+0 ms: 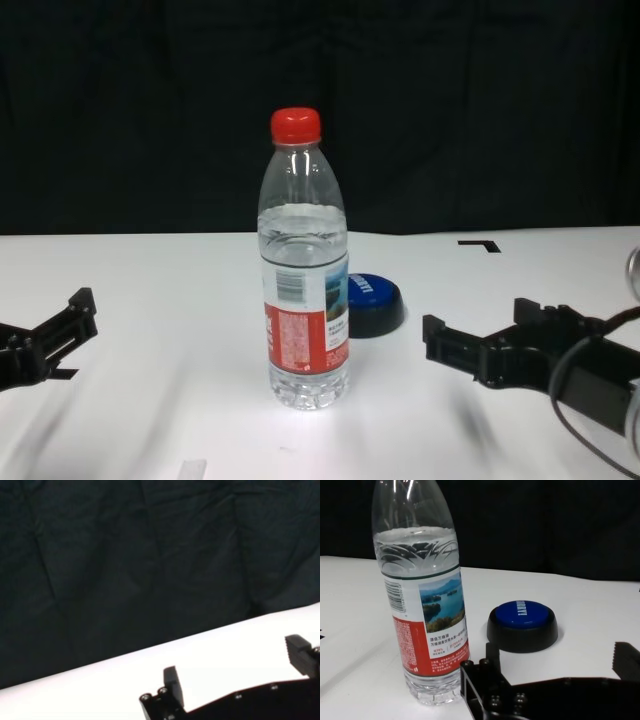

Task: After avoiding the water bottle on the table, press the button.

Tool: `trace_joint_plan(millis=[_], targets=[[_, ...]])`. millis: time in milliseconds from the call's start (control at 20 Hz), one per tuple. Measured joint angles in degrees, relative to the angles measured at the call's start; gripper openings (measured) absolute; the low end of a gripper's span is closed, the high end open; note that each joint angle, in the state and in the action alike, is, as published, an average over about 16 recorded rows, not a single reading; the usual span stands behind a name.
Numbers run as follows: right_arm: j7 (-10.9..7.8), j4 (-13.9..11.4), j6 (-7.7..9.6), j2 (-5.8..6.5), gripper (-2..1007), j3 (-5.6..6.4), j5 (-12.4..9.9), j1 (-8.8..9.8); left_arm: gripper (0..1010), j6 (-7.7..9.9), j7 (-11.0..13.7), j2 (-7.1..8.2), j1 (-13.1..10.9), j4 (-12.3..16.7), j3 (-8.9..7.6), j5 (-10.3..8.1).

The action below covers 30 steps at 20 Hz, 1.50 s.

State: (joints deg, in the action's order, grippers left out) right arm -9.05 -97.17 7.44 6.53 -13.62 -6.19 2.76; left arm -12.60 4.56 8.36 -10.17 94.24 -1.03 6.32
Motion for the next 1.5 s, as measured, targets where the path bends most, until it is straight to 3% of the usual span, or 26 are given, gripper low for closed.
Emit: trace_joint_plan(millis=[1500], targets=[[-0.25,-0.62,-0.24,0.8,1003,-0.61,0.48,0.1,1003,0.0,0.0,0.0,0.0,0.0,0.0,0.0]])
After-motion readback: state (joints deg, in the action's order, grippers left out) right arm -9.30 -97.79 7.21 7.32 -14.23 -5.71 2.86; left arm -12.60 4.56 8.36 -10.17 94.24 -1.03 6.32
